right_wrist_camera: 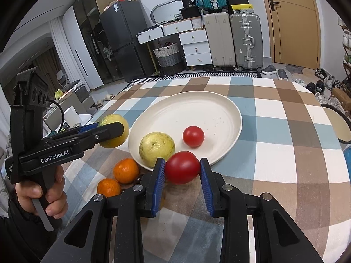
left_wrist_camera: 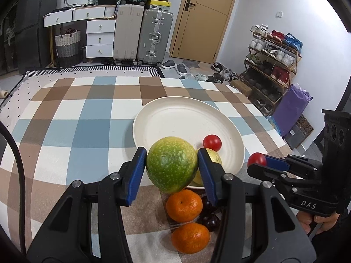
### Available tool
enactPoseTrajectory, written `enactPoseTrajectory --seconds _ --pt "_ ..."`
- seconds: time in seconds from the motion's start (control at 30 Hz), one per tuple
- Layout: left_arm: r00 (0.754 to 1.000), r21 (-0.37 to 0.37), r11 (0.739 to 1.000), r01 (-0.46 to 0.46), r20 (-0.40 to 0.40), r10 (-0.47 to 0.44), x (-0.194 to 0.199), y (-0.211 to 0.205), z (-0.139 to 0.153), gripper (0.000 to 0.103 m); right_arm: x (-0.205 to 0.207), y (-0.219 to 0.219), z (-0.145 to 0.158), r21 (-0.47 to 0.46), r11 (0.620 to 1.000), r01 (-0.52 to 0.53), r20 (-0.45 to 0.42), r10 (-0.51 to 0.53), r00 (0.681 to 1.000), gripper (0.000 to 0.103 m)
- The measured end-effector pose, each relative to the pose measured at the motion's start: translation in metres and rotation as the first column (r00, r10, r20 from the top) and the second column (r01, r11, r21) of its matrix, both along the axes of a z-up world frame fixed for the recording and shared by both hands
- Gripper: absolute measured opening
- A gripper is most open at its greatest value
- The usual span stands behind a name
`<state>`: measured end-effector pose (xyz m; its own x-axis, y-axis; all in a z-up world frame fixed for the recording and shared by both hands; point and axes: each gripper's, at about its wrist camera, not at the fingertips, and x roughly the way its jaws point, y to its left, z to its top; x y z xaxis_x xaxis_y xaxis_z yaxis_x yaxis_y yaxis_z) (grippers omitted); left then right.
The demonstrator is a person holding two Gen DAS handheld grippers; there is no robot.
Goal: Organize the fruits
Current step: 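Carry citrus and tomato into the white plate and open both grippers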
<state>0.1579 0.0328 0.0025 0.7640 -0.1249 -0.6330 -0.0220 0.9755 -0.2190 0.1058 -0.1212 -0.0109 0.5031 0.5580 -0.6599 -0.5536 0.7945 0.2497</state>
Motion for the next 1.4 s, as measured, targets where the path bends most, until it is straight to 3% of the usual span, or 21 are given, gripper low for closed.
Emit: enactPoseTrajectory --seconds 0.37,1.4 --pt "1.000 0.026 1.000 0.003 -0.026 -0.003 0.026 0.002 -0.009 0.045 0.014 0.005 -0.005 0.016 1.000 -0.006 -0.029 0.007 1.000 0.033" --pt "0.996 0.072 0.997 0.033 -0.087 -0.027 0.057 -0.006 -0.036 0.045 0.049 0.028 -0.017 -0.089 0.996 -0.019 -0.038 0.016 0.999 0.033"
